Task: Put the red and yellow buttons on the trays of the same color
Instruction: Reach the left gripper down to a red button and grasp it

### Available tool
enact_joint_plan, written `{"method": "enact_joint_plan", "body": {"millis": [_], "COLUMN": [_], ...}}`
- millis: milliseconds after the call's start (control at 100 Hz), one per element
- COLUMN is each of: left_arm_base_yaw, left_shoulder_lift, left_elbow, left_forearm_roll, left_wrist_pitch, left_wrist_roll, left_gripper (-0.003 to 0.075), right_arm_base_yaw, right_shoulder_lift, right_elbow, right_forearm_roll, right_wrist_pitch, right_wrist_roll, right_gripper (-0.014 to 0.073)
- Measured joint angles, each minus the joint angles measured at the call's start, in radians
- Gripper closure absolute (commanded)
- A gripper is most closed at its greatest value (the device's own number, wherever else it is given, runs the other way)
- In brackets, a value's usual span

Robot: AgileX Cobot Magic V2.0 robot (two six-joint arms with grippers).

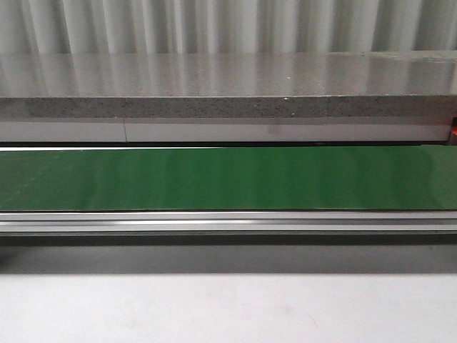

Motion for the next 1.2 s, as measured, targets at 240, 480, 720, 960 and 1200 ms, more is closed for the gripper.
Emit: {"method": "enact_joint_plan", "body": {"millis": [240, 480, 720, 960, 1200], "left_arm_base_yaw": [0.000, 0.000, 0.000, 0.000, 0.000], "left_shoulder_lift": [0.000, 0.000, 0.111, 0.360, 0.580], "left_elbow": [0.000, -0.010, -0.173, -0.365, -0.490], "left_forearm_roll": [0.000, 0.000, 0.004, 0.007, 0.007], "left_wrist_pitch": [-0.024, -0.052, 0.113, 0.234, 0.208], "left_wrist_roll": [0.000, 0.000, 0.000, 0.000, 0.000], "left_gripper": [0.0740, 0.0740, 0.0739, 0.0637, 0.0131], "right_arm_base_yaw": [0.000, 0.000, 0.000, 0.000, 0.000], "right_shoulder_lift": [0.000, 0.000, 0.000, 0.000, 0.000], "right_elbow": [0.000, 0.000, 0.000, 0.000, 0.000], "right_forearm_roll": [0.000, 0.000, 0.000, 0.000, 0.000], "right_wrist_pitch": [0.000, 0.000, 0.000, 0.000, 0.000], "right_wrist_roll": [0.000, 0.000, 0.000, 0.000, 0.000], "right_gripper": [0.0659, 0.0659, 0.0659, 0.0659, 0.0659]}}
